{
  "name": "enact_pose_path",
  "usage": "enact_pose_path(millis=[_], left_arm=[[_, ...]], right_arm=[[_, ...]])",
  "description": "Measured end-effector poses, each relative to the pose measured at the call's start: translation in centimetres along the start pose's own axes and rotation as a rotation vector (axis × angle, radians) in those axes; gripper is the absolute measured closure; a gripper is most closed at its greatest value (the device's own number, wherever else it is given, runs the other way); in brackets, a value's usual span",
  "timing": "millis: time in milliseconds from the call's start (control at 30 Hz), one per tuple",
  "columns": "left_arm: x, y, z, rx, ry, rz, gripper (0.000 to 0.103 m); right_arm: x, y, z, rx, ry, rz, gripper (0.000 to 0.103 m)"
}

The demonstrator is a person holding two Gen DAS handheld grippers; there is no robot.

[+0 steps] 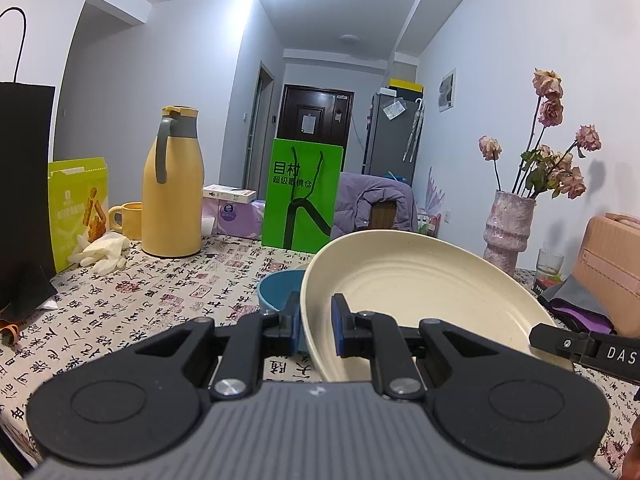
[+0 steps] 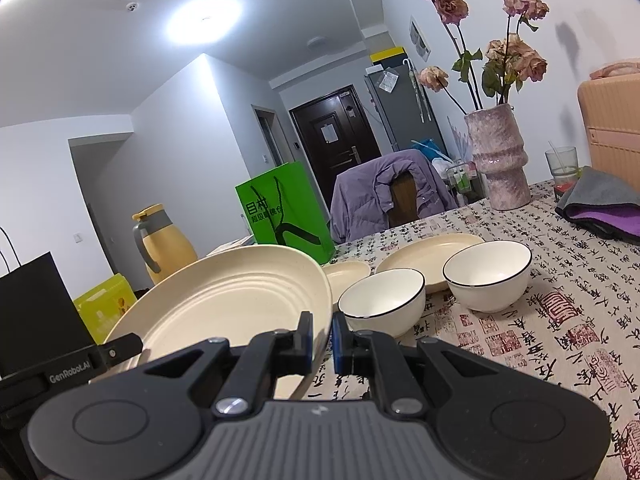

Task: Organize plates and bowls
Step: 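Carry the held cream plate with the left tool toward the blue bowl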

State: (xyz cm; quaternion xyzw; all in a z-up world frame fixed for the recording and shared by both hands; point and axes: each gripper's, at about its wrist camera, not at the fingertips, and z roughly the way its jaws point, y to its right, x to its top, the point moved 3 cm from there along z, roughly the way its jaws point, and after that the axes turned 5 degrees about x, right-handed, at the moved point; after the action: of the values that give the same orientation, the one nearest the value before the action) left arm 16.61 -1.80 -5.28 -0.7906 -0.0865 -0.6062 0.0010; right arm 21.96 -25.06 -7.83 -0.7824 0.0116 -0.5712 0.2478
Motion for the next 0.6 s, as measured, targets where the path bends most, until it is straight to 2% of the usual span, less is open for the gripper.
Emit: enact_pose_path(millis=[600], left_arm=[[-0.07,0.13,0.11,0.003,0.005,0.006,0.089]], right_arm=[[-0.04,0.21,0.20,-0.004,-0.005,0.003,0.094]])
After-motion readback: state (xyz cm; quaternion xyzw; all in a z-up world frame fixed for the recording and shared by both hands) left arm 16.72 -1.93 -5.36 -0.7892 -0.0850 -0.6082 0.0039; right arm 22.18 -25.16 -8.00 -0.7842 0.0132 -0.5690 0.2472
